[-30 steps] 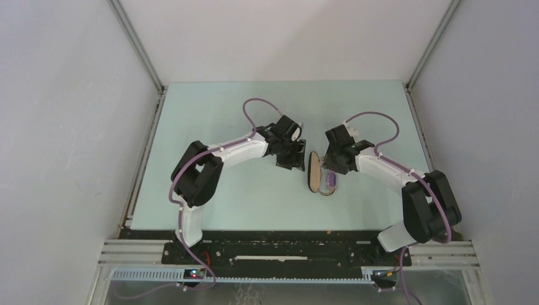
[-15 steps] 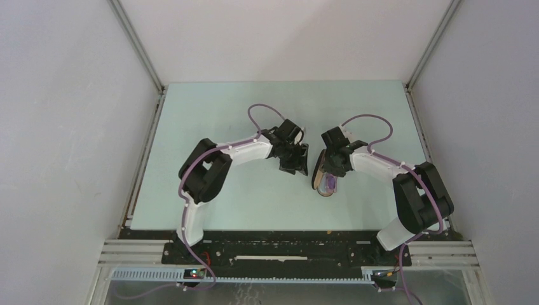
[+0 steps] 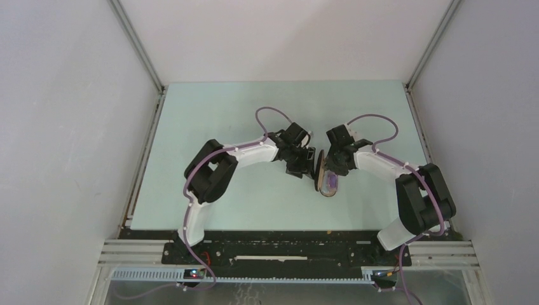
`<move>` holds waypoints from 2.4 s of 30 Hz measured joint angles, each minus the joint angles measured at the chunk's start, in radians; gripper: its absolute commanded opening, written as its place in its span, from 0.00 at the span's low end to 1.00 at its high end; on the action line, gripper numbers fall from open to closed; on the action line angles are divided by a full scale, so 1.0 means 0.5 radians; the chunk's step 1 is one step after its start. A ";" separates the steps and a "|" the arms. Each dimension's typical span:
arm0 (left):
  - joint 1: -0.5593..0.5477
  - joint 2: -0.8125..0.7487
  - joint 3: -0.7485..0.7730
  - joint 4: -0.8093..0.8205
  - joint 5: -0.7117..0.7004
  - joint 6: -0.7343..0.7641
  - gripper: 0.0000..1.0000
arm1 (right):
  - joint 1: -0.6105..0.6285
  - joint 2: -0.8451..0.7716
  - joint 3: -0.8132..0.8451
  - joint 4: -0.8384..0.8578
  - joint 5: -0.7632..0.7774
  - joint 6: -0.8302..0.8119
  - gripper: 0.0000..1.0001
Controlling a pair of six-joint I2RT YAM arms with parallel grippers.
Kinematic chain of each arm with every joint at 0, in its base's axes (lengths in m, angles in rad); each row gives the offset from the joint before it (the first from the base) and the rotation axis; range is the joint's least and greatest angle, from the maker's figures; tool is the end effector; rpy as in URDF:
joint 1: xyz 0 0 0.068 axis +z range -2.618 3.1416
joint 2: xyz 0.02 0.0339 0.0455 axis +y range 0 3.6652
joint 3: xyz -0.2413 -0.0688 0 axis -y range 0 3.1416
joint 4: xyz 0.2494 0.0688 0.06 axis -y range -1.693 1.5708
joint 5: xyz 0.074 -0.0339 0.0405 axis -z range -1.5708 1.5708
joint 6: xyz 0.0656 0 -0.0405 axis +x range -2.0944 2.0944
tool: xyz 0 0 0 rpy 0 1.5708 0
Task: Organize the sunglasses
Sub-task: Place the sunglasses in the sunglasses case.
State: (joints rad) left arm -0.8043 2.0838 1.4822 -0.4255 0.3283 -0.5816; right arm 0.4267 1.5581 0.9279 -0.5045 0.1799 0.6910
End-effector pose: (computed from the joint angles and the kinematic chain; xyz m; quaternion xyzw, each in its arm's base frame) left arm 0.2958 -0.3377 0.1156 0.1492 0.9396 -0.2903 0.1032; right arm 0.2892 0.1186 0.1307 0.1474 0.9613 0.0399 0.2292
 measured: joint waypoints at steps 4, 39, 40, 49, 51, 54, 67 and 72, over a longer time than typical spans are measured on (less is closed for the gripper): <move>-0.004 0.027 0.003 0.011 0.011 -0.014 0.60 | -0.027 0.000 0.000 0.000 -0.038 0.017 0.13; -0.005 0.031 0.003 0.018 0.033 -0.027 0.60 | 0.095 0.040 0.000 -0.010 0.080 0.021 0.24; -0.005 0.031 0.003 0.018 0.033 -0.027 0.60 | 0.095 0.040 0.000 -0.011 0.080 0.021 0.27; -0.005 0.034 0.014 0.011 0.032 -0.027 0.60 | 0.117 -0.001 0.000 -0.027 0.095 -0.021 0.37; -0.005 0.036 0.026 0.004 0.032 -0.026 0.60 | 0.117 -0.023 0.000 -0.032 0.095 -0.032 0.37; -0.005 0.037 0.044 -0.003 0.031 -0.025 0.60 | 0.117 -0.038 0.000 -0.034 0.095 -0.058 0.39; -0.005 0.037 0.054 -0.008 0.031 -0.024 0.60 | 0.111 -0.038 0.000 -0.036 0.082 -0.163 0.57; -0.005 0.037 0.054 -0.011 0.031 -0.023 0.60 | 0.106 -0.038 0.000 -0.036 0.061 -0.193 0.57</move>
State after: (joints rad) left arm -0.8070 2.1025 1.5093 -0.4313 0.3435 -0.5930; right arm 0.4797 1.5391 0.9279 -0.5224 0.2104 0.5945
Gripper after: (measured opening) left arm 0.595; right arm 0.573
